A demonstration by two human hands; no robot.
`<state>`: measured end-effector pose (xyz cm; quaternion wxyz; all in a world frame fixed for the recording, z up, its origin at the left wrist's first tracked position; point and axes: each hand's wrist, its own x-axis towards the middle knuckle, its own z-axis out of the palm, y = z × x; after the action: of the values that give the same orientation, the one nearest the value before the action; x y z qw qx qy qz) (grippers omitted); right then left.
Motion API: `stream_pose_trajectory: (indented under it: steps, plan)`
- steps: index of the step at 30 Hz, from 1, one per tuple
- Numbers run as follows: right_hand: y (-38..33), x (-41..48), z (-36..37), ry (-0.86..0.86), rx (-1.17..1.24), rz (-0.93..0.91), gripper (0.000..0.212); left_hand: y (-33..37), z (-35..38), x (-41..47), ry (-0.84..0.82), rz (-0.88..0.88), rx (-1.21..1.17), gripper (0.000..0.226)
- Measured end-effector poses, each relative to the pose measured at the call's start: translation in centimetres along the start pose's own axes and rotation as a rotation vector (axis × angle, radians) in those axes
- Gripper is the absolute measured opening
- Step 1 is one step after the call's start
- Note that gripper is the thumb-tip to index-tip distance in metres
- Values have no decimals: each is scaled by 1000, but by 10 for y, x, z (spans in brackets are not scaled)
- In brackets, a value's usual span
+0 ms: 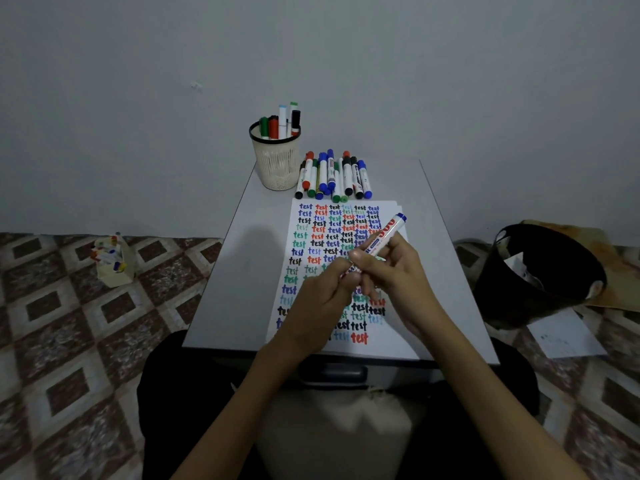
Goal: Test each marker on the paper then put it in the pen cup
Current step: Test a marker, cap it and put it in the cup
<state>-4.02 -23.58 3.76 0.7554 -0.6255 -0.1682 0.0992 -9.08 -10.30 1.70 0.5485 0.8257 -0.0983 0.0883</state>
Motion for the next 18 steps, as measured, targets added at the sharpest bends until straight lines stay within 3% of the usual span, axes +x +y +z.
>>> stream_pose_trajectory:
  steps: [3,18]
  plan:
    - [-2,-4,-4,-17,23,6,34,2,6,-2,23,2,-31,23]
    - [2,-12,-11,-31,128,71,29,6,13,-7,-5,-67,-128,18]
